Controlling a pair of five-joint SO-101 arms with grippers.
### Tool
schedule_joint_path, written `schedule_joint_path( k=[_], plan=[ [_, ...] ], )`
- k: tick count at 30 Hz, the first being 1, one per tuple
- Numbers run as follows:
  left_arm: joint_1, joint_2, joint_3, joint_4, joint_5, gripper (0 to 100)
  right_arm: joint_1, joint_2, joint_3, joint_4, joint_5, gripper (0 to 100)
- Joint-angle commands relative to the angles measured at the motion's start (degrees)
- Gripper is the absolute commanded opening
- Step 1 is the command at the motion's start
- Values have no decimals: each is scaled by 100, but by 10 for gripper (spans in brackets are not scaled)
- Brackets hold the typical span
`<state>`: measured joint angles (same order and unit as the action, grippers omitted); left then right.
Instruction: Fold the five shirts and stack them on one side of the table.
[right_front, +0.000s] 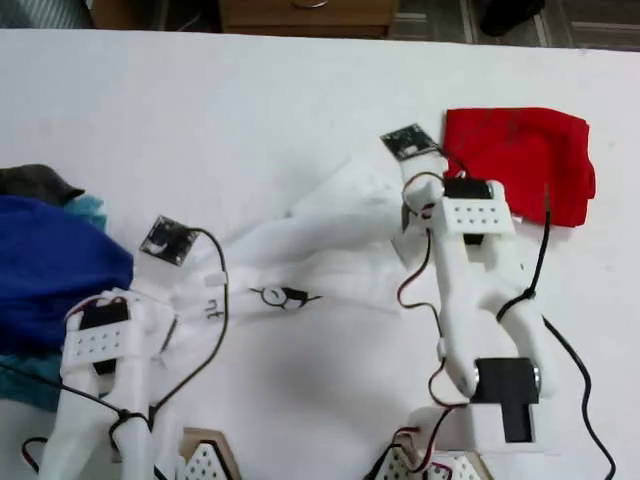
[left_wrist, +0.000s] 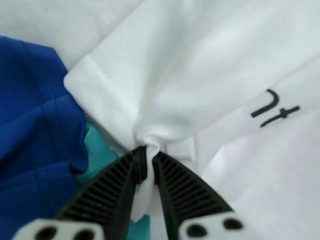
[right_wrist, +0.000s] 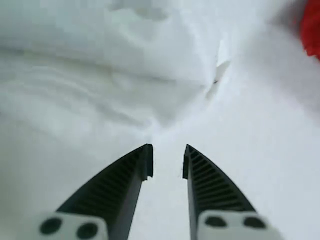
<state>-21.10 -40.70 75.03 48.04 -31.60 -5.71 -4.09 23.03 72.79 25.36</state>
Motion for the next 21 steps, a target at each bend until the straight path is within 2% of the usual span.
schedule_joint_path(
  k=[1, 7, 14, 21],
  plan=[
    [-53, -70, 4, -62, 44, 26, -215, -338, -211, 303, 9, 112],
    [-53, -70, 4, -62, 44, 26, -259, -330, 70, -462, -26, 113],
    [-53, -70, 4, -62, 35, 26, -840, -330, 695, -927, -53, 114],
    [-53, -70, 4, -62, 44, 26, -822, -330, 738, -1042, -308, 183]
  ],
)
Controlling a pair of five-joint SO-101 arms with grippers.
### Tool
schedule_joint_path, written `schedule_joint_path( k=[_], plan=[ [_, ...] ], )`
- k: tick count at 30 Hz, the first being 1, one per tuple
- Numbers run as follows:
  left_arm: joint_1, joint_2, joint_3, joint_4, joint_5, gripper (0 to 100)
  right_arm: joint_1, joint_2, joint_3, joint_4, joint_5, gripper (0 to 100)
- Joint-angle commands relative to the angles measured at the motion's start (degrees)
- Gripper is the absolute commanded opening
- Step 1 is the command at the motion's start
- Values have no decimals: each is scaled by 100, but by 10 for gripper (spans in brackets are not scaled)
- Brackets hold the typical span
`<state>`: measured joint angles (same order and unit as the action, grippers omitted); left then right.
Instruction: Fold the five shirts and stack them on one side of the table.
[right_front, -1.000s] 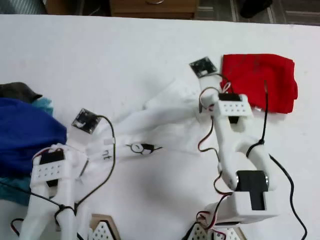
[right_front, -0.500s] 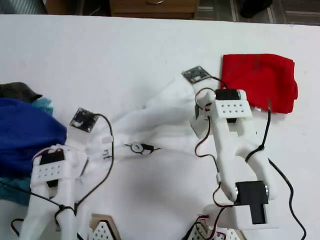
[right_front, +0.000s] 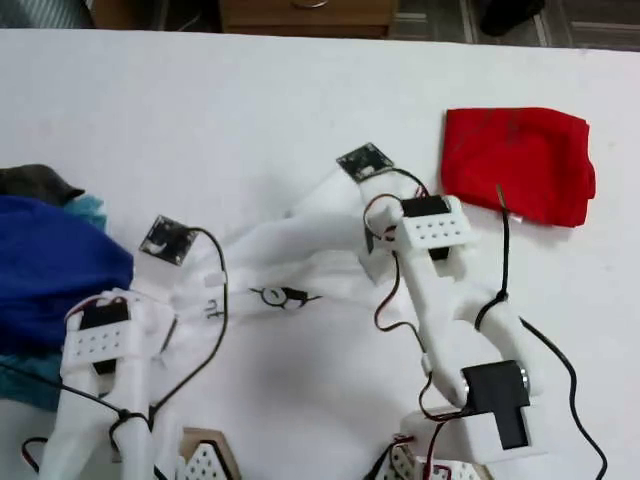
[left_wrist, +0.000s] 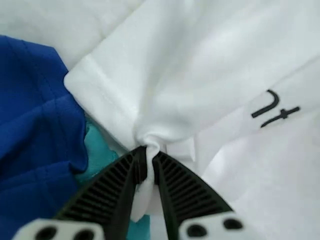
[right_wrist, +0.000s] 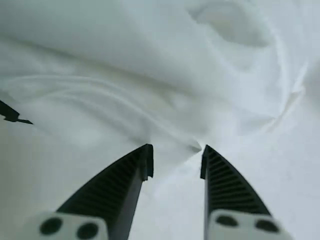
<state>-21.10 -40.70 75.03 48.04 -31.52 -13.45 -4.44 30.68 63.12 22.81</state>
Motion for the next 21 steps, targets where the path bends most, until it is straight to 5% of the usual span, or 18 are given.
schedule_joint_path(
  k=[1, 17, 21],
  plan=[
    [-53, -70, 4, -62, 35, 26, -48, -295, -26, -75, -53, 180],
    [-53, -70, 4, -62, 44, 26, 101, 901, -53, -532, -97, 172],
    [-53, -70, 4, -62, 44, 26, 101, 892, -53, -514, -97, 65]
  ],
)
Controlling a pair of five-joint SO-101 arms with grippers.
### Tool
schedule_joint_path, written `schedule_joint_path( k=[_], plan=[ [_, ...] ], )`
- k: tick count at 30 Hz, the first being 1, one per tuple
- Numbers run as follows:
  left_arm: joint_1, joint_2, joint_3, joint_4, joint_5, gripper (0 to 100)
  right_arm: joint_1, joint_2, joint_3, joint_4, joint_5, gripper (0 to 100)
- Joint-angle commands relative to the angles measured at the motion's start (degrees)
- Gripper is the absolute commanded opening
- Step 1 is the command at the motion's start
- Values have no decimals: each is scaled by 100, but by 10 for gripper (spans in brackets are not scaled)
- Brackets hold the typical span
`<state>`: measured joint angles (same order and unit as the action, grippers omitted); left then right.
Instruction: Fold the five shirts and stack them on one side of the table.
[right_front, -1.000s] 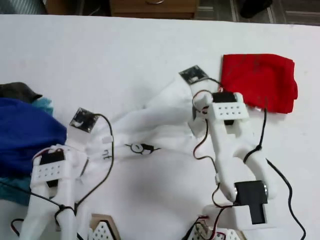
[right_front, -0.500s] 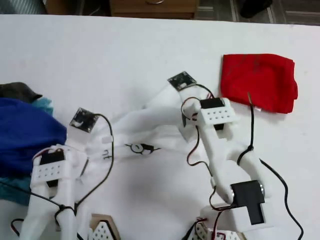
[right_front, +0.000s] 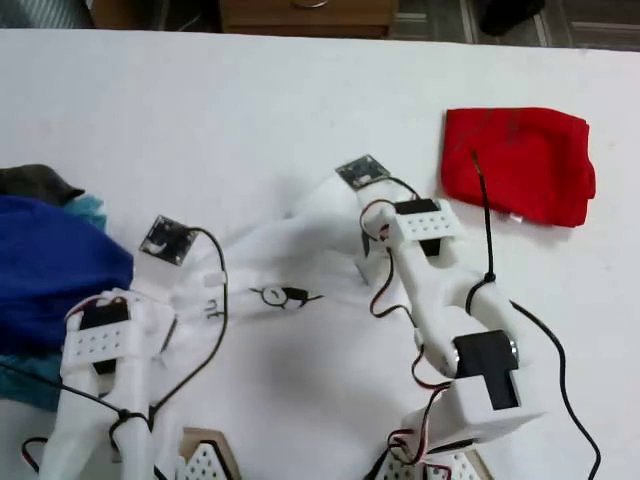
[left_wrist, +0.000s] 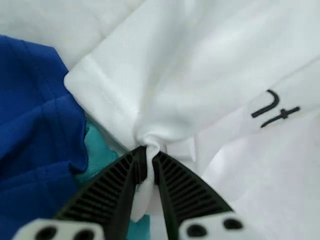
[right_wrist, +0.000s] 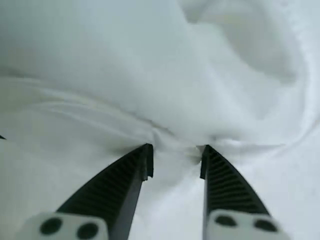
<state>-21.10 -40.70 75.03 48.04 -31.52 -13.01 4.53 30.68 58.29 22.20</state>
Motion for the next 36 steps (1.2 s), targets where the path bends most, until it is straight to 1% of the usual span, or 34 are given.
schedule_joint_path(
  k=[1, 2, 3, 6, 9, 16, 20, 25, 28, 33, 36],
  plan=[
    [-53, -70, 4, -62, 44, 26, 57, -4, -53, -40, -44, 21],
    [-53, -70, 4, -62, 44, 26, 57, -4, -53, -31, -44, 13],
    [-53, -70, 4, -62, 44, 26, 66, -4, -53, -13, -44, 30],
    [-53, -70, 4, -62, 44, 26, 127, -40, -53, -13, -44, 19],
    [-53, -70, 4, -62, 44, 26, 215, -321, -44, 163, -44, 19],
    [-53, -70, 4, -62, 44, 26, 426, -1833, -26, 919, -35, 19],
    [-53, -70, 4, -62, 44, 26, 505, -2387, 62, 1200, -18, 19],
    [-53, -70, 4, -62, 44, 26, 462, -2510, 765, 1191, 9, 21],
    [-53, -70, 4, -62, 44, 26, 470, -2545, 1266, 998, 97, 24],
    [-53, -70, 4, -62, 44, 26, 470, -2545, 2013, 523, 484, 86],
    [-53, -70, 4, -62, 44, 26, 479, -2545, 2127, 462, 501, 49]
  ],
)
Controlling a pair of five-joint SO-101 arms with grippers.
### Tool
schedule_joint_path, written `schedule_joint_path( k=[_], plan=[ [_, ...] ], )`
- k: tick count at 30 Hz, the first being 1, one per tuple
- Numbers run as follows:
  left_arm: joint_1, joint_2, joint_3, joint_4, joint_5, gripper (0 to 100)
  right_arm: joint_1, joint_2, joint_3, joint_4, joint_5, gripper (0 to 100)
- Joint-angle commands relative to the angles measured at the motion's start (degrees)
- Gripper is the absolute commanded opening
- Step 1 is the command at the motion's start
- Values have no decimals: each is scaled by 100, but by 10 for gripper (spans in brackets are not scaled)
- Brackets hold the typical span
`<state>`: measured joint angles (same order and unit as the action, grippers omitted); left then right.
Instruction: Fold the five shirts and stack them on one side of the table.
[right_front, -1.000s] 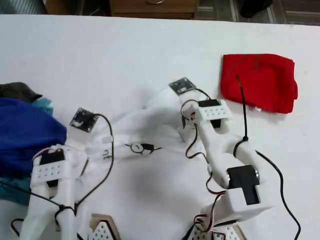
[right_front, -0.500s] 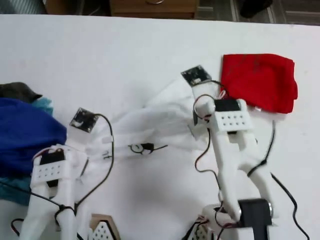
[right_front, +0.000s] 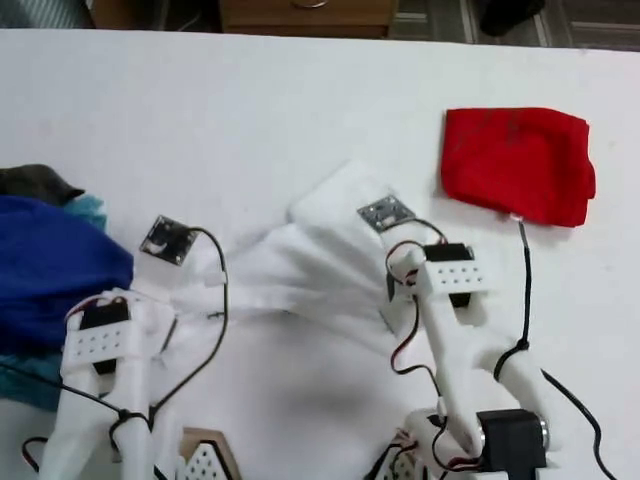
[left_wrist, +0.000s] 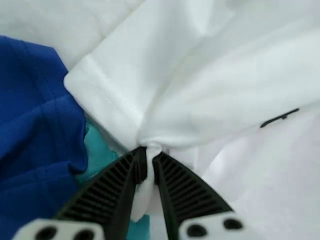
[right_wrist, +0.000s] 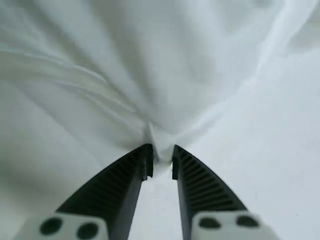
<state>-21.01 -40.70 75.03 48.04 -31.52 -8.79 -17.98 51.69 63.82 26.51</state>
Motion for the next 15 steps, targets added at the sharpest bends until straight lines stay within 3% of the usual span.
schedule_joint_path(
  k=[1, 12, 15],
  plan=[
    [-62, -70, 4, -62, 44, 26, 57, -295, 26, -92, 70, 31],
    [-62, -70, 4, -62, 44, 26, 48, -1886, 62, 374, 62, 81],
    [-62, -70, 4, -62, 53, 26, 48, -2360, 62, 611, 62, 43]
  ],
)
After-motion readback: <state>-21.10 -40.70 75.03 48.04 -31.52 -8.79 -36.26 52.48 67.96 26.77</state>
